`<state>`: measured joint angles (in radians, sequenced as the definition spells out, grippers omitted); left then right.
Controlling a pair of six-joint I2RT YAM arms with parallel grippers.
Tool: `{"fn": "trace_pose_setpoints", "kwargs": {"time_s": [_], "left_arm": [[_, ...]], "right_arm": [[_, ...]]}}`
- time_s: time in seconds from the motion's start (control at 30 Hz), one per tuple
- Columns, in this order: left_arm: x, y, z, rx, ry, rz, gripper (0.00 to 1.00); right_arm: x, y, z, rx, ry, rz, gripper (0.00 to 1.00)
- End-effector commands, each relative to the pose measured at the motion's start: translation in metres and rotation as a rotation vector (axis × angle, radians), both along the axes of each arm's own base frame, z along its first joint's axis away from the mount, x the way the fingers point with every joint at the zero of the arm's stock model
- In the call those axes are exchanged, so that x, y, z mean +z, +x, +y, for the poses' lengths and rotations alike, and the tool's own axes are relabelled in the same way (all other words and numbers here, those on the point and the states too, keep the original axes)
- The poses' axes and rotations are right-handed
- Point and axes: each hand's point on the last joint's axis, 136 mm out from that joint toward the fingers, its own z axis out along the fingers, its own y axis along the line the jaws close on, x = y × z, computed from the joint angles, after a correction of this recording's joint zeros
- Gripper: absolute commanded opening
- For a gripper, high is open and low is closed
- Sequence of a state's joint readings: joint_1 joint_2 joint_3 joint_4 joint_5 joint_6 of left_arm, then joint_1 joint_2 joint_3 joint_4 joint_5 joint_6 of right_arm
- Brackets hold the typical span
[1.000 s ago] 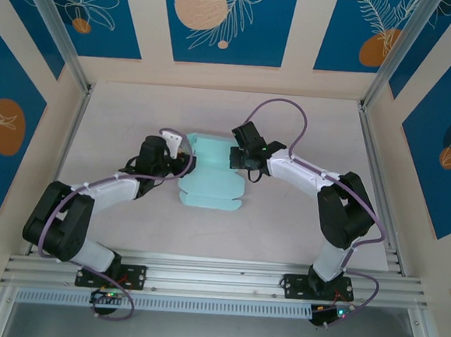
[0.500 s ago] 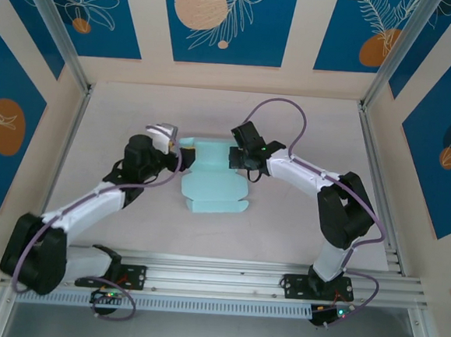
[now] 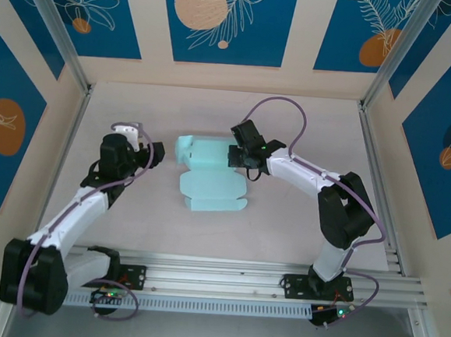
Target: Fold the paper box
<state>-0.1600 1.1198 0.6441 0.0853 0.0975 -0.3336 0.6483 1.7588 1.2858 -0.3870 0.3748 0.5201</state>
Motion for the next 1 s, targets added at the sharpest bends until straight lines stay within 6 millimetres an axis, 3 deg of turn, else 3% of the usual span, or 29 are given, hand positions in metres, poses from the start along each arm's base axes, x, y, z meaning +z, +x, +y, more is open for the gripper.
{"fn": "trace_pose_setpoints", "kwargs": {"time_s": [0.0, 0.33, 0.6, 0.83, 0.97], "left_arm": [[-0.007, 0.013, -0.006, -0.026, -0.039, 0.029, 0.66], [-0.037, 0.045, -0.055, -0.27, -0.123, 0.03, 0.58], [-0.02, 0.03, -0.081, -0.38, -0.161, -0.015, 0.56], [-0.045, 0.021, -0.096, -0.42, -0.177, 0.05, 0.55], [-0.046, 0.018, -0.097, -0.418, -0.208, 0.047, 0.53]], "right_arm": [[0.019, 0.0, 0.012, 0.037, 0.036, -0.024, 0.0], [0.013, 0.003, 0.016, 0.036, 0.034, -0.011, 0.0], [0.0, 0.013, 0.011, 0.001, -0.02, 0.025, 0.0], [-0.007, 0.016, 0.019, 0.012, -0.003, 0.044, 0.0], [-0.011, 0.017, 0.019, 0.012, -0.012, 0.057, 0.0]]}}
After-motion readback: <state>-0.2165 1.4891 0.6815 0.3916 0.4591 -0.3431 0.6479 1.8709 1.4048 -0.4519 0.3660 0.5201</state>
